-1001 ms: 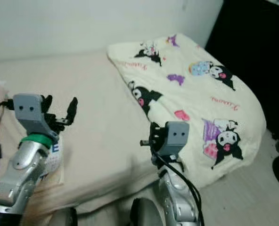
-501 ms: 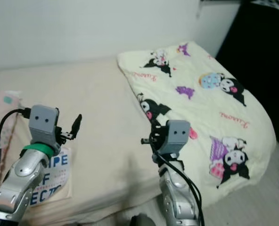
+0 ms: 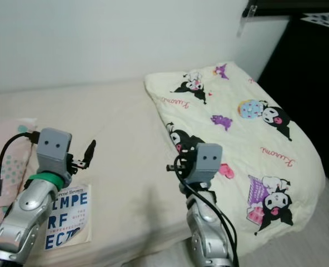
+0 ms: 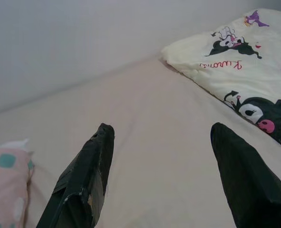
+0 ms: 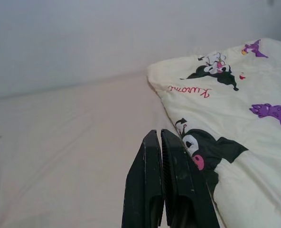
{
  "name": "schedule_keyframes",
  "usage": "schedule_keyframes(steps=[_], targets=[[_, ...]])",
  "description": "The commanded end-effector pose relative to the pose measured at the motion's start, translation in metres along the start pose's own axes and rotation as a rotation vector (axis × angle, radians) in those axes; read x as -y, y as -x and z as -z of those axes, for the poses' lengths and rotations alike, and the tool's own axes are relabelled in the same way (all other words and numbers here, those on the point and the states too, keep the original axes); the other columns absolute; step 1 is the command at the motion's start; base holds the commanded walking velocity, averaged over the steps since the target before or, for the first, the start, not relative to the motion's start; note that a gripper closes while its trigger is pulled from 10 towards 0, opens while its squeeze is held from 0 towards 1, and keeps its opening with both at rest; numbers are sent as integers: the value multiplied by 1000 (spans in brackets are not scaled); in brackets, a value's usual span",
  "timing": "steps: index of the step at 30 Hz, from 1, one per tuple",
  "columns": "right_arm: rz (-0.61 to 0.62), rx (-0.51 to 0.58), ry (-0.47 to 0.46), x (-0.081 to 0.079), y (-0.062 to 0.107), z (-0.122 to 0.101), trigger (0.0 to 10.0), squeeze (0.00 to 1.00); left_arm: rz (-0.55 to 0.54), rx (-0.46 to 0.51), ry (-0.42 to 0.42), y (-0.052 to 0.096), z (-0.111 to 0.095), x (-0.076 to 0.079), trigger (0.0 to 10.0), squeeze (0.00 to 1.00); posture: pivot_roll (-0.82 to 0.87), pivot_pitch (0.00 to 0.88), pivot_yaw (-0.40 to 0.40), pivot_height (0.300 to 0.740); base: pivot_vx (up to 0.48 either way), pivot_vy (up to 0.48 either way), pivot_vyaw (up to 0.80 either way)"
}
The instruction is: Clean up the room
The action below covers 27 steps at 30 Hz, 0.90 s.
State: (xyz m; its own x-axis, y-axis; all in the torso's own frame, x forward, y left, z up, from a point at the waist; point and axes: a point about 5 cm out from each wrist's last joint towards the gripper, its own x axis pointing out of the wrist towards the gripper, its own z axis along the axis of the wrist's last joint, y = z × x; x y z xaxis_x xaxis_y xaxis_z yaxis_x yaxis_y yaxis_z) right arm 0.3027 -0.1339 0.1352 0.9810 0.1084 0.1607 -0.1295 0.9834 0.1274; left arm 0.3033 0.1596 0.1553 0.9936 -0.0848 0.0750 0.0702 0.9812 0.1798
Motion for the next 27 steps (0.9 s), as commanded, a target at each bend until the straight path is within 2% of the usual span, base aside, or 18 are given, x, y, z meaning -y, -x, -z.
schedule_keyframes(steps=[1, 7, 27], targets=[[4, -27, 0, 1, 4, 8, 10000, 0, -4, -48, -3, 4, 12, 0, 10000, 0, -15, 23, 3, 709, 0, 0, 0], [1, -28, 5, 1, 3, 8, 10000, 0, -10, -52, 4, 4, 13, 0, 10000, 0, -16, 22, 0, 709, 0, 0, 0], [4, -35, 13, 2, 4, 10, 10000, 0, -18, -51, 9, 3, 13, -1, 10000, 0, -21, 27, 3, 709, -303, 0, 0]])
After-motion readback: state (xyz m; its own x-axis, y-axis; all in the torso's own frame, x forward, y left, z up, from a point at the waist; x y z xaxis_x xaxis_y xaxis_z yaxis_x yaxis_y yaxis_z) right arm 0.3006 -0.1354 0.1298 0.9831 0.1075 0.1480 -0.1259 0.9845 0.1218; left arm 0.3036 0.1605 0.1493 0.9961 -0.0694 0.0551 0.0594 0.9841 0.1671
